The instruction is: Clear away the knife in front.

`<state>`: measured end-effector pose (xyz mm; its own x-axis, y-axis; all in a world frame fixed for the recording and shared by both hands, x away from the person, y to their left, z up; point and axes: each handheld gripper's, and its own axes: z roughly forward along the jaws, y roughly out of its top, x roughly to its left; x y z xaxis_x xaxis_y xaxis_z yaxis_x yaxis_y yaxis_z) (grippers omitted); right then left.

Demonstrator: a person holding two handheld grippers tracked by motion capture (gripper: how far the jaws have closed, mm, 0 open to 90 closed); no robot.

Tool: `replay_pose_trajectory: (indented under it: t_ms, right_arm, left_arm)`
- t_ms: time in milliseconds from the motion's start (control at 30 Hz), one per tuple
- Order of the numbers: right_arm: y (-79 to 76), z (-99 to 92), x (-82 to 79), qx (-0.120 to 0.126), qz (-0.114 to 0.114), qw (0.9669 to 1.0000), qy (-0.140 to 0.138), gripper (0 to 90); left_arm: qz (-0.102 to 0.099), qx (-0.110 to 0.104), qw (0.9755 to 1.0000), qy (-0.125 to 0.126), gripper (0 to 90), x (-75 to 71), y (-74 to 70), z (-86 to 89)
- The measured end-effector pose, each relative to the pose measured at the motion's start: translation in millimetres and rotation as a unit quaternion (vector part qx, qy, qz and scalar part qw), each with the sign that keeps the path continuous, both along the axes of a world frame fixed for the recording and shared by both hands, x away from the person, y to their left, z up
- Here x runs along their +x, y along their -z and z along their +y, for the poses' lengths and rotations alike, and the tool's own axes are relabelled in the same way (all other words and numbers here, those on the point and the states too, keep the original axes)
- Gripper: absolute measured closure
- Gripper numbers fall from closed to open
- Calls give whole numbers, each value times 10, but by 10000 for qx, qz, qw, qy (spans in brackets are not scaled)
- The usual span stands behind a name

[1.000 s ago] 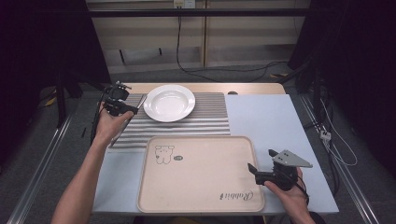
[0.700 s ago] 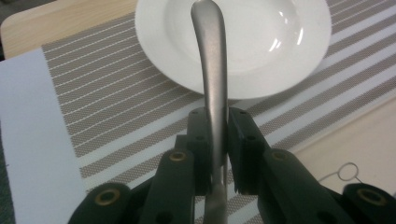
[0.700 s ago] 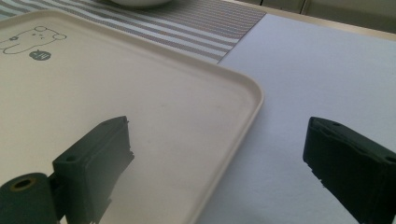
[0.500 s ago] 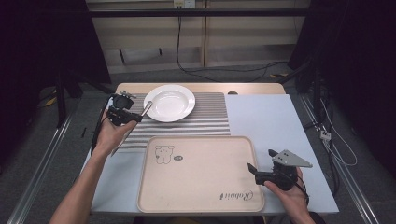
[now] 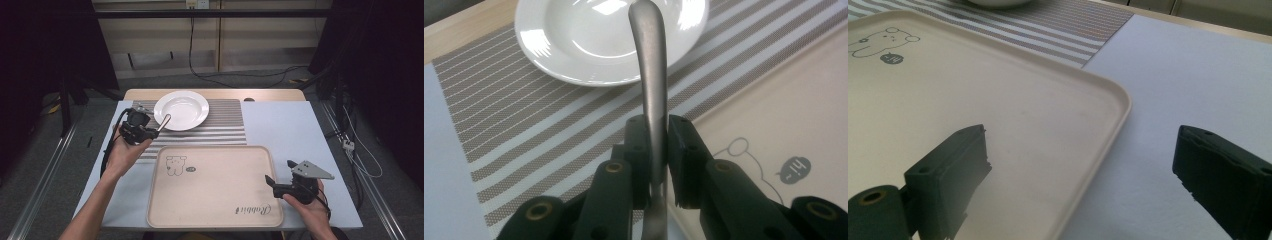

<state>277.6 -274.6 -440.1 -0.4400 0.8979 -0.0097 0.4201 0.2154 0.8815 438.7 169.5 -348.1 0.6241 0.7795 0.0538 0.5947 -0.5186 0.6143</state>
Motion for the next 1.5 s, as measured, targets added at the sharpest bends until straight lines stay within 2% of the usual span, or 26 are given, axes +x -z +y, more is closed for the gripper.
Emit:
replay_pose_trajectory:
  t_ms: [167, 233, 367, 600, 900, 1100, 1167, 1367, 1433, 1500]
  right_arm:
    - [-1, 0, -2, 7, 1, 10000, -8, 81]
    - [-1, 1, -4, 11, 7, 10000, -15, 80]
    - [-3, -1, -7, 12, -4, 10000, -19, 80]
    - [-4, -1, -8, 16, -1, 10000, -27, 80]
    - [-2, 3, -6, 11, 2, 10000, -44, 80]
    - [-4, -1, -8, 22, 8, 10000, -47, 80]
    - [-1, 2, -9, 17, 17, 10000, -62, 80]
    - [3, 5, -5, -3, 38, 10000, -65, 80]
    - [4, 10, -3, -14, 37, 10000, -59, 80]
    - [3, 13, -6, -20, 39, 10000, -66, 80]
  left_arm:
    - [34, 56, 9998, 173, 799, -69, 31, -98]
    - [54, 52, 9998, 166, 800, -92, 44, -132]
    - [85, -41, 9999, 86, 800, -119, 71, -171]
    - [206, -158, 9995, 194, 800, -203, 118, -254]
    - [307, 59, 9987, 399, 800, -287, 156, -440]
    - [400, 30, 9975, 575, 799, -350, 219, -537]
    - [435, 117, 9974, 564, 799, -359, 257, -559]
    - [531, 13, 9972, 525, 799, -417, 333, -567]
    - [553, 79, 9970, 537, 799, -424, 362, -587]
    - [577, 46, 9968, 543, 799, -429, 394, -607]
